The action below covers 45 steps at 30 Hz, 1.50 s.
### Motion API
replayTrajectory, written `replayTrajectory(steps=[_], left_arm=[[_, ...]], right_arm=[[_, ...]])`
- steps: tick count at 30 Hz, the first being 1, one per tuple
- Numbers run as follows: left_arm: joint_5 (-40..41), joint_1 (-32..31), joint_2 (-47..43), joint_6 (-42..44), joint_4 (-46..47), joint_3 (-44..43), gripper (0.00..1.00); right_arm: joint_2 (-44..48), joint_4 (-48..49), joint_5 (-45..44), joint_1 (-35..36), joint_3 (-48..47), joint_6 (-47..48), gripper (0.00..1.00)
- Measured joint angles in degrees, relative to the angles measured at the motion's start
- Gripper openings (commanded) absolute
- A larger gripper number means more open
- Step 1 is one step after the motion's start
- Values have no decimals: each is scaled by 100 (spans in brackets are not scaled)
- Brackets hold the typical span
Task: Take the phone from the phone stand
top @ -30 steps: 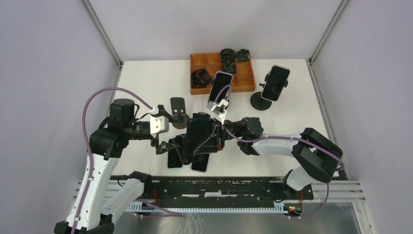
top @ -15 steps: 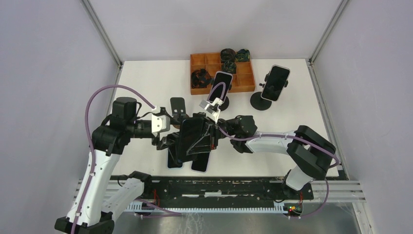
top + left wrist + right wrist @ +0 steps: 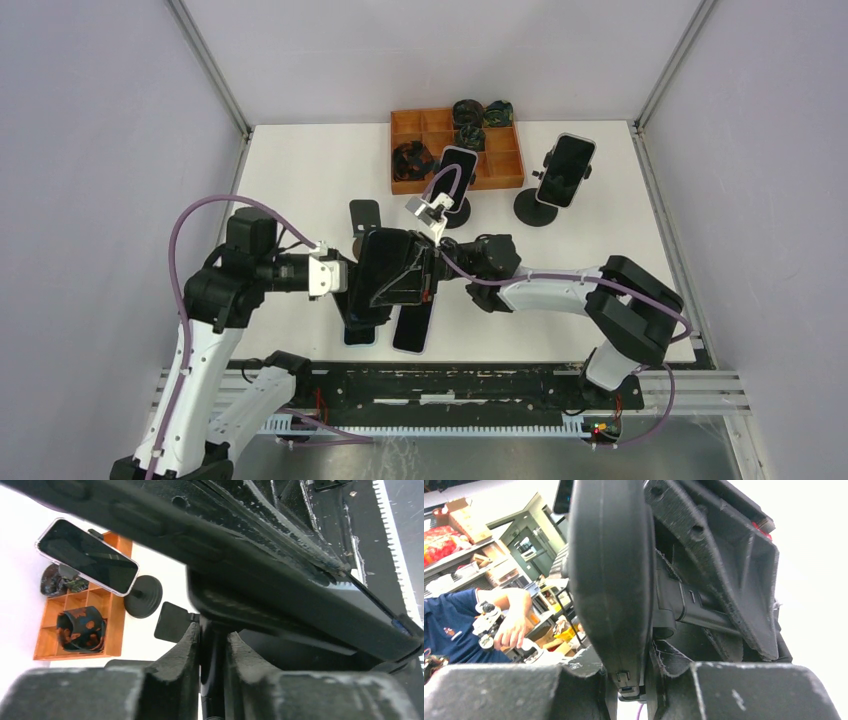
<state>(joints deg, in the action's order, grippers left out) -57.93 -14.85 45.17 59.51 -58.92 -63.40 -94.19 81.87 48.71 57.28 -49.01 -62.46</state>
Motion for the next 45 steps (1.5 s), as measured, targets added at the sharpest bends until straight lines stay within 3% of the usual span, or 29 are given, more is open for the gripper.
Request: replayTrajectory(steps=[3, 7, 12, 15, 21, 31, 37, 40, 43, 45], left_arm=[[22, -7, -70, 262, 76, 26, 8], [46, 26, -140, 293, 48, 98, 3], [57, 26, -168, 365, -33, 127, 2], [66, 26, -168, 385, -105, 146, 2], [76, 33, -168, 468, -111, 160, 2], [-170, -116, -92, 708, 68, 186, 2], [111, -2, -125, 772, 0, 188, 2], [197, 0, -122, 776, -37, 188, 2], [249, 0, -111, 793, -74, 188, 2], [264, 0, -107, 804, -79, 188, 2]], right_arm=[[83, -173, -175, 0, 0, 44, 37], [284, -542, -212, -17, 72, 356, 48], [787, -997, -553, -227, 393, 699, 53], [1067, -1097, -780, -387, 584, 826, 46], [1244, -1226, -922, -452, 656, 811, 13], [1904, -1768, -1023, -448, 968, 857, 14], [2782, -2052, -859, -730, 1394, 1032, 1], [3147, -2245, -732, -841, 1447, 1113, 0], [3532, -2942, -560, -966, 1456, 1425, 0], [3869, -3899, -525, -1113, 1436, 1882, 0]])
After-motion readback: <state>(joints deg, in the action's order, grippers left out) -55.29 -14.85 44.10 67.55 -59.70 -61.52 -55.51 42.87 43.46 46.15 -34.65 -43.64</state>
